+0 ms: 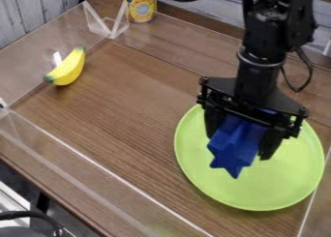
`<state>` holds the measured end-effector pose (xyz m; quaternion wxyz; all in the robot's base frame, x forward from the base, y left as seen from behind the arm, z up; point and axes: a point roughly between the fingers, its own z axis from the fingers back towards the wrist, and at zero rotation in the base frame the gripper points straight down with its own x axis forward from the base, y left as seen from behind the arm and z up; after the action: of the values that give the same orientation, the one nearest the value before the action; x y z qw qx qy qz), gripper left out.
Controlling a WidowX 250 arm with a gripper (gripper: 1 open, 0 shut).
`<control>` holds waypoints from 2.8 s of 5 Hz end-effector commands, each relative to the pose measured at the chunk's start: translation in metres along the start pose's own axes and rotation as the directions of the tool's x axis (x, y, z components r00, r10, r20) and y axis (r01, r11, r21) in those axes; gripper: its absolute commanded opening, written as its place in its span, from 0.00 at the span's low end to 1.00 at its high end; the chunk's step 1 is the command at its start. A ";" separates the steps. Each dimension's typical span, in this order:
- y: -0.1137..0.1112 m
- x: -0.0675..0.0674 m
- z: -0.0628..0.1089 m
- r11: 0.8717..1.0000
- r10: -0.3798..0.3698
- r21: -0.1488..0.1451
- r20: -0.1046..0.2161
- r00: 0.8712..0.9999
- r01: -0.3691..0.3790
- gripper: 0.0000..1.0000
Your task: Put the blue object in the green plate
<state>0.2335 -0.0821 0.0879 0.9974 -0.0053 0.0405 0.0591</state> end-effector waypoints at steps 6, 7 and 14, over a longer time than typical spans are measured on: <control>0.007 0.001 0.023 1.000 0.006 -0.027 0.047 0.999 -0.005 1.00; 0.007 -0.001 0.024 1.000 0.004 -0.025 0.045 0.999 -0.003 1.00; 0.008 -0.010 0.028 1.000 -0.016 -0.019 0.032 0.999 0.016 1.00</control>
<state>0.2234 -0.0744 0.1045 0.9975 -0.0072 0.0464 0.0525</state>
